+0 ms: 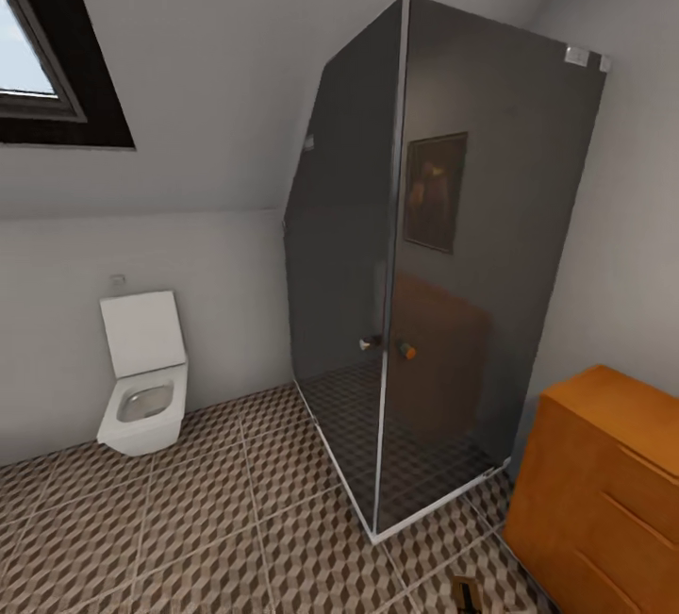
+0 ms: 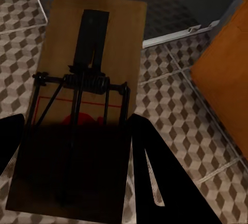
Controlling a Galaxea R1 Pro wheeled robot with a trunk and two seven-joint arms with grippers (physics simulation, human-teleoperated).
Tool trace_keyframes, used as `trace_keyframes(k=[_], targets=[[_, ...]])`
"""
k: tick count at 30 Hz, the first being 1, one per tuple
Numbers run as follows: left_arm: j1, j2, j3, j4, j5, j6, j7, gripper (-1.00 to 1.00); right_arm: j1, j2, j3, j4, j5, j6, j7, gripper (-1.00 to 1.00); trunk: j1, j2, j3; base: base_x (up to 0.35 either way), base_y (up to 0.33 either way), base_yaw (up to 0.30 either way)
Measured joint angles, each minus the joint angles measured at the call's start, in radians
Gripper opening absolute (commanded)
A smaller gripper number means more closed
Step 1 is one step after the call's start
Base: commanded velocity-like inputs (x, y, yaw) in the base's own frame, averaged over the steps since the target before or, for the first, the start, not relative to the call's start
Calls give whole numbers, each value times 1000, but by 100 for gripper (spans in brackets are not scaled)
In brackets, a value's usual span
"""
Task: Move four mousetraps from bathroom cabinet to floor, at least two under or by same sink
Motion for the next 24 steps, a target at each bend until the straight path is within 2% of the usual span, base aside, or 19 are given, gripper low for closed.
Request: trace_keyframes(k=[24], targets=[[0, -7, -1, -1, 1, -1, 1, -100, 0, 0, 0, 0, 0, 0, 0, -100, 0, 0, 0, 0, 2, 300]])
